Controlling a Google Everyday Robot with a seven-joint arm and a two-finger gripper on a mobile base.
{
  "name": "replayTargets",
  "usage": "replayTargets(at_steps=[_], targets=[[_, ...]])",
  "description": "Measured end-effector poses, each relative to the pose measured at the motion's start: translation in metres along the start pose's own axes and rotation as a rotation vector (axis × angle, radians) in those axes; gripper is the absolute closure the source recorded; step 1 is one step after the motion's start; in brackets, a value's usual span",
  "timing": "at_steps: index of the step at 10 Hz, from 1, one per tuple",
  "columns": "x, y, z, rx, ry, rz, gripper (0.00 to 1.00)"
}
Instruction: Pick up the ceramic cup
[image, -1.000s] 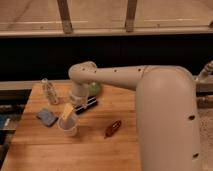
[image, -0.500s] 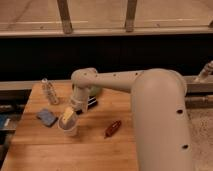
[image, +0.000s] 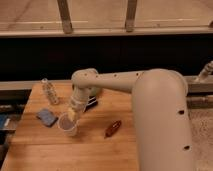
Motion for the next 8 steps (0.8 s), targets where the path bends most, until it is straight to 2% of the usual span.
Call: replayTargets(at_steps=[1, 3, 6, 8], targets=[[-0.001, 0.002, -0.003, 0.000, -0.004, -0.004, 0.92], [-0.002, 0.005, -0.009, 0.000, -0.007, -0.014, 1.00], [-0.006, 0.005, -0.025, -0.005, -0.032, -0.029, 1.00], [-0.012, -0.003, -0.060, 0.004, -0.082, -0.040, 1.00]])
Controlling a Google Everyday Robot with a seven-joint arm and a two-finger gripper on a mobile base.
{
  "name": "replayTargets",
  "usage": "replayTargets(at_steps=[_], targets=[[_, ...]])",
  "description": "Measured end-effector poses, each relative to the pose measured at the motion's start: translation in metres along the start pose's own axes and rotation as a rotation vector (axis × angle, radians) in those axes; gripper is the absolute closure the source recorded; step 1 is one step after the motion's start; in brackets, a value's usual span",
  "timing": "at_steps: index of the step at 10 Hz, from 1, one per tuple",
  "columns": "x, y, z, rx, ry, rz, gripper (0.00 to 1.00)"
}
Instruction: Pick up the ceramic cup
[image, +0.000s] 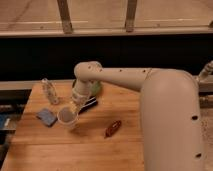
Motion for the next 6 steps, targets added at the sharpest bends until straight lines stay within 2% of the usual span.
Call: replayTargets(at_steps=[1, 3, 4, 6], targets=[[-0.004, -0.003, -0.014, 0.011, -0.020, -0.006, 1.00], [-0.015, -0.006, -0.056, 0.049, -0.067, -0.022, 1.00], [-0.019, -0.005, -0.071, 0.055, -0.086, -0.026, 1.00], [-0.020, -0.006, -0.078, 0.057, -0.093, -0.025, 1.00]])
